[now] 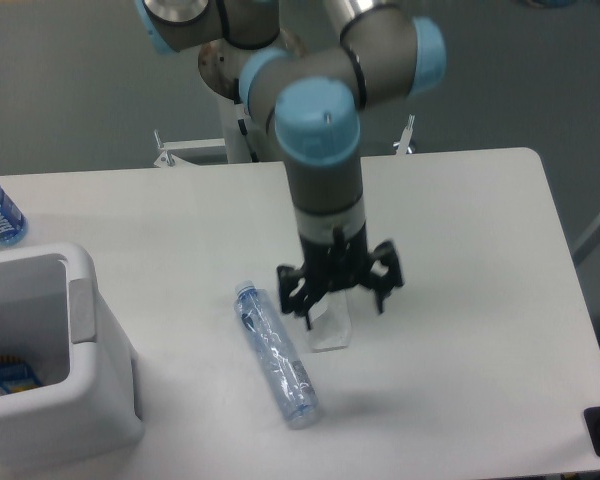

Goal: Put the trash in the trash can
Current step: 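Move the open gripper down over the clear plastic bottle, then close the gripper around the middle of the plastic bottle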

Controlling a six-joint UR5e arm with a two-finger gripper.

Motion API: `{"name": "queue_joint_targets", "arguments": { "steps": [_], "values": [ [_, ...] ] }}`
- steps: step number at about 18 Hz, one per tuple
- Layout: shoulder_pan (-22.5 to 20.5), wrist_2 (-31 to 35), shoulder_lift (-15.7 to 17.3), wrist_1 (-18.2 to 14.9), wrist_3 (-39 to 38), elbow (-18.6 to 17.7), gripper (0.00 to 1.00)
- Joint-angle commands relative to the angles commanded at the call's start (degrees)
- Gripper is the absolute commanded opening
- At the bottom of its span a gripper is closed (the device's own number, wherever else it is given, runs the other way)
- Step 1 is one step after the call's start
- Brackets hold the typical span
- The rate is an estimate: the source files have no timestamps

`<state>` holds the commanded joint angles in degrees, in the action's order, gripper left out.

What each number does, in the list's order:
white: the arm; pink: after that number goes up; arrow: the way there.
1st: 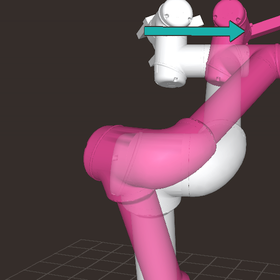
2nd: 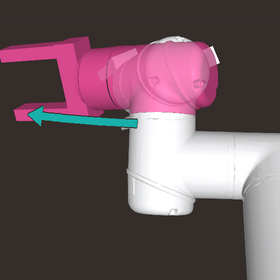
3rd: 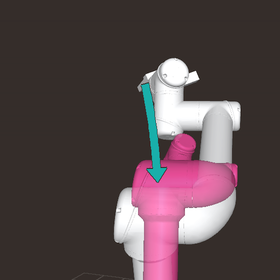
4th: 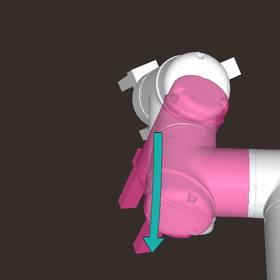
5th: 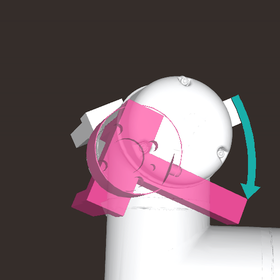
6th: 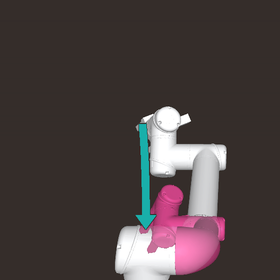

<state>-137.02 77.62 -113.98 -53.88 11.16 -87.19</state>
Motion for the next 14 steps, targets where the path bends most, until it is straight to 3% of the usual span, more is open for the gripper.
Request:
{"name": "queue_joint_targets", "arguments": {
  "steps": [10,14],
  "values": [
    [0.1,0.1,-8.2,0.0,-3.5,2.6,1.00],
    [0.2,0.4,-10.6,1.9,-5.2,2.6,1.00]
  ]
}}
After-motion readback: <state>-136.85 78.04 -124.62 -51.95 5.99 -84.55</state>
